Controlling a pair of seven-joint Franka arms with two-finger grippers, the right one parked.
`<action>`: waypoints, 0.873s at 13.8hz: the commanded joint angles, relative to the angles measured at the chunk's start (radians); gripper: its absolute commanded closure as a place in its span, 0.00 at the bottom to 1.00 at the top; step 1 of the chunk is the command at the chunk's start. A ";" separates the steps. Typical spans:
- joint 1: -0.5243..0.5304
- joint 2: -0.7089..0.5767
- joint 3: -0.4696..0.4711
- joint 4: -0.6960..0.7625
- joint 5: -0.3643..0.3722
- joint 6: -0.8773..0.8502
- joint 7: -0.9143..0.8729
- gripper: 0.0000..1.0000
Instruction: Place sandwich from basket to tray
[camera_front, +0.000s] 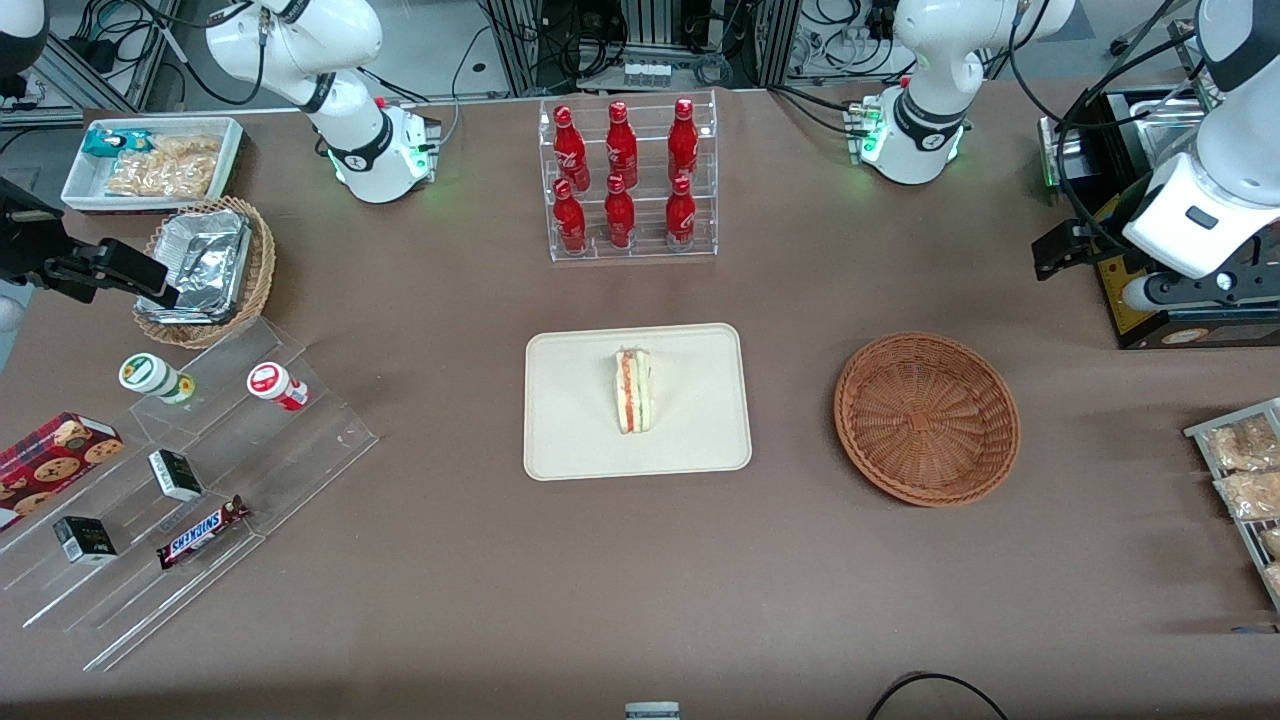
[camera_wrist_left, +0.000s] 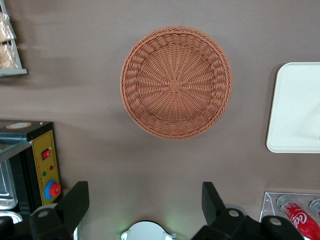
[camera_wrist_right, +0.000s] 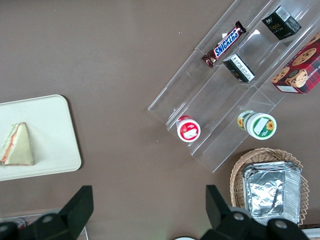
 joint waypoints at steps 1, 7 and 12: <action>0.000 0.013 -0.005 0.035 -0.008 0.001 0.034 0.00; -0.002 0.073 -0.011 0.112 -0.011 0.008 0.034 0.00; 0.000 0.073 -0.025 0.115 -0.008 0.006 0.031 0.00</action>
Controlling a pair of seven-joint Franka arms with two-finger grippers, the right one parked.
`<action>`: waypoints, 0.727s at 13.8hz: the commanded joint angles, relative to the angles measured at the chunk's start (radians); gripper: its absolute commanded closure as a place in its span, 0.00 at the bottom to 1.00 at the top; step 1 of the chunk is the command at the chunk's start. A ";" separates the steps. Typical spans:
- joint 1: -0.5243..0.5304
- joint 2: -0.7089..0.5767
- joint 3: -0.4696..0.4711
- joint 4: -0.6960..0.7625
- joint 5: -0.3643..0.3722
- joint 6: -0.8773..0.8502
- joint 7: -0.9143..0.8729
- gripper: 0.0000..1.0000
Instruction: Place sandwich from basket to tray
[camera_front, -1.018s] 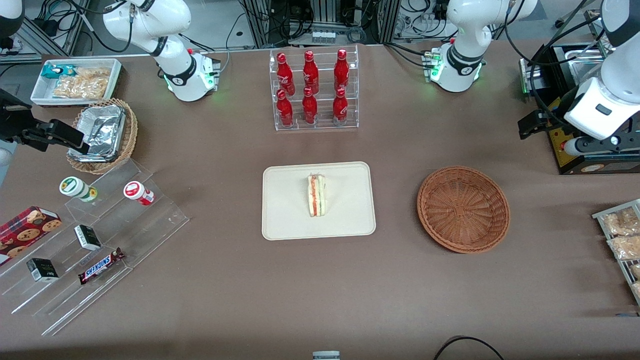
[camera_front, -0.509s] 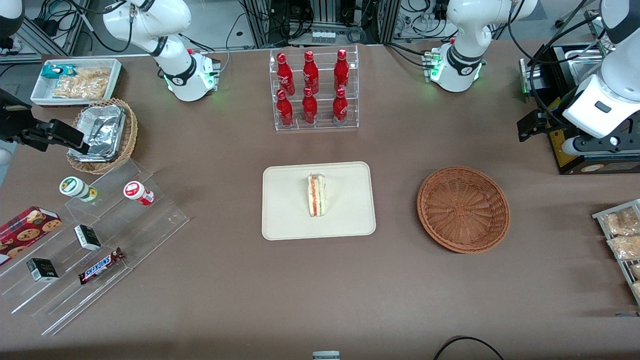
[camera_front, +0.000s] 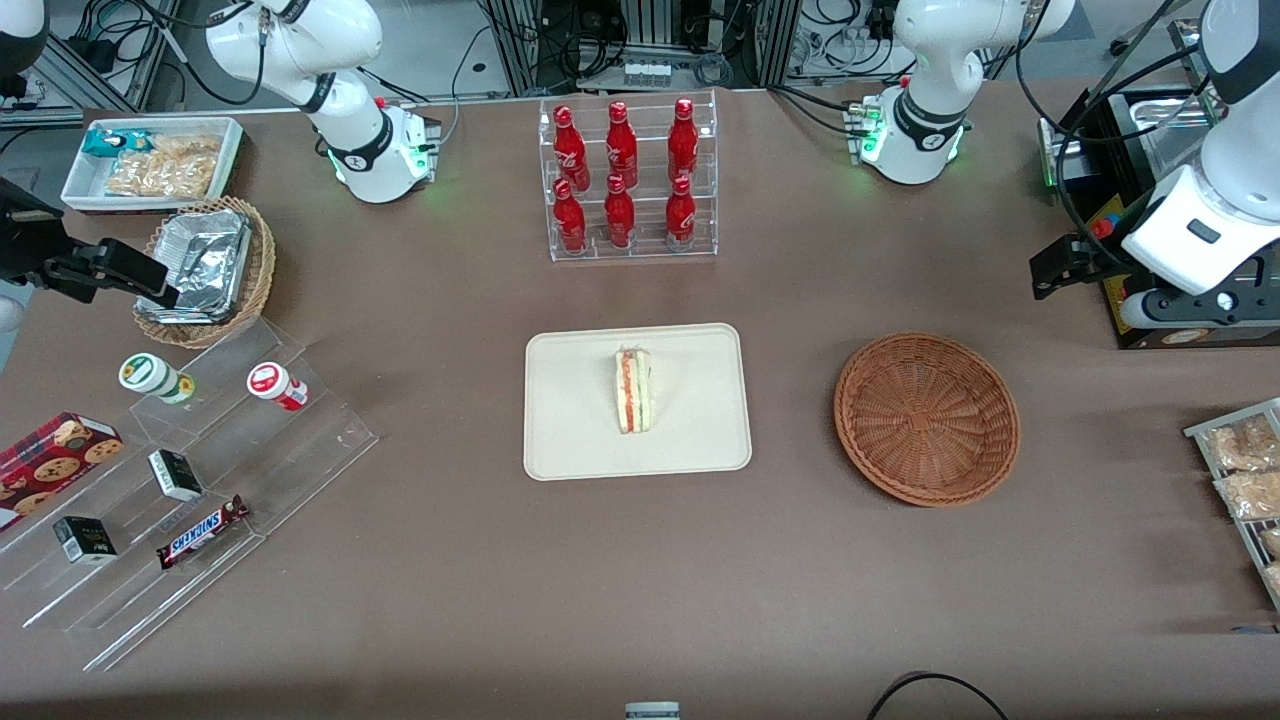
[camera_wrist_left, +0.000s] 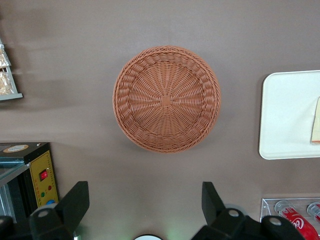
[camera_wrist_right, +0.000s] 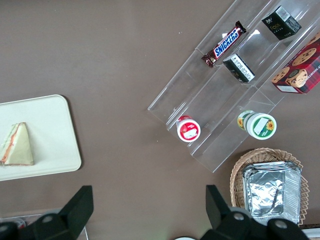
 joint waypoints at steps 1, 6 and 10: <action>0.000 0.008 -0.002 0.031 -0.008 -0.011 0.011 0.00; 0.011 0.001 0.004 0.029 -0.004 -0.021 0.012 0.00; 0.017 -0.003 0.018 0.031 -0.002 -0.021 0.008 0.00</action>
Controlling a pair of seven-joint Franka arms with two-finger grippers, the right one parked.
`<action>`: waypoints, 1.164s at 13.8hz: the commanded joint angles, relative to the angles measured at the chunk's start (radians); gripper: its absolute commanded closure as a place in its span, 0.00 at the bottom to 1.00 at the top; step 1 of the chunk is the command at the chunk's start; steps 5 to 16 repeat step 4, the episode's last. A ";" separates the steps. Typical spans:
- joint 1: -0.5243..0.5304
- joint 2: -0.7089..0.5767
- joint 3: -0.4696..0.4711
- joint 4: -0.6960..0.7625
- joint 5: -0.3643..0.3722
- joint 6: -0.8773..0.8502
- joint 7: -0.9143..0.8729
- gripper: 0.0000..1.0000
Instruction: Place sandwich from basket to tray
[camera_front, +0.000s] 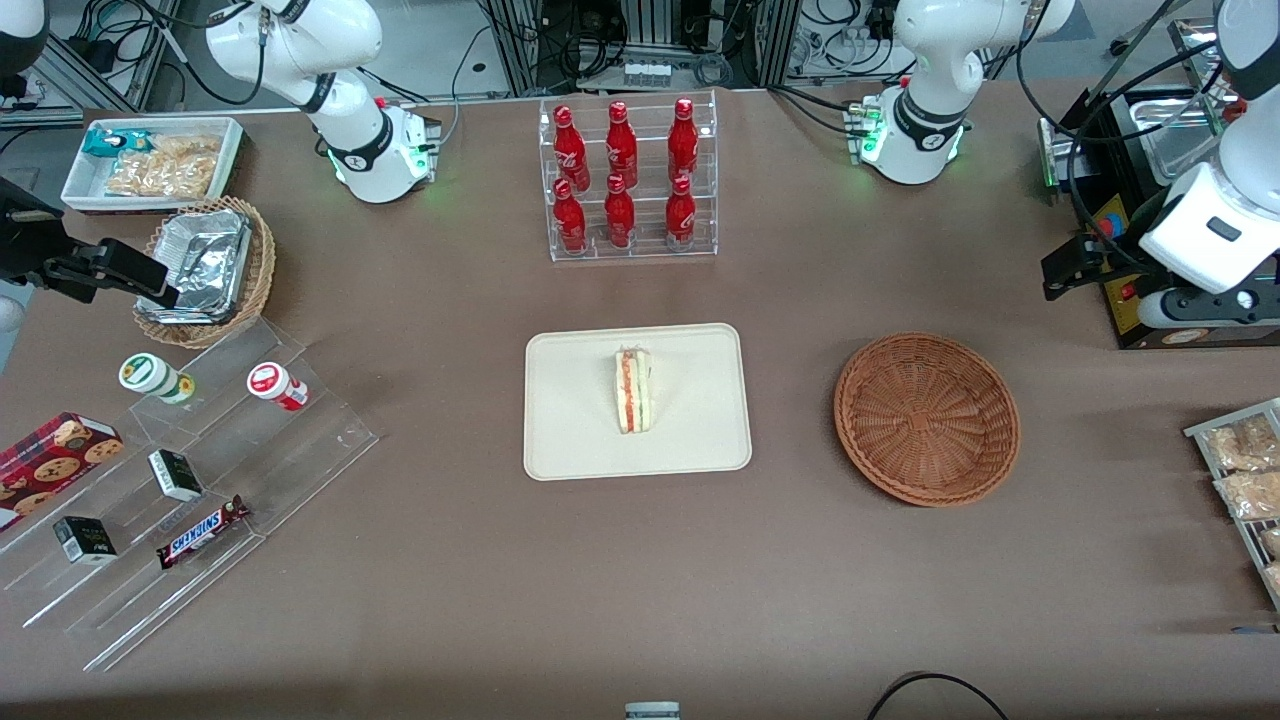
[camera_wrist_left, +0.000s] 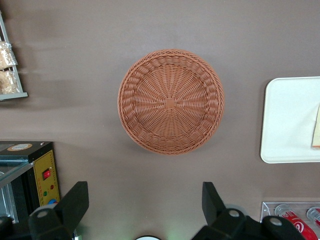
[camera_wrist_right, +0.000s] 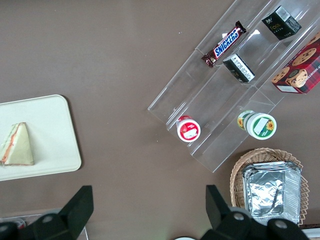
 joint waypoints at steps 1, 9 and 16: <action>0.010 -0.003 -0.001 0.018 -0.002 -0.018 0.006 0.00; 0.012 -0.004 0.014 0.018 -0.005 -0.018 0.005 0.00; 0.012 -0.004 0.014 0.018 -0.005 -0.018 0.005 0.00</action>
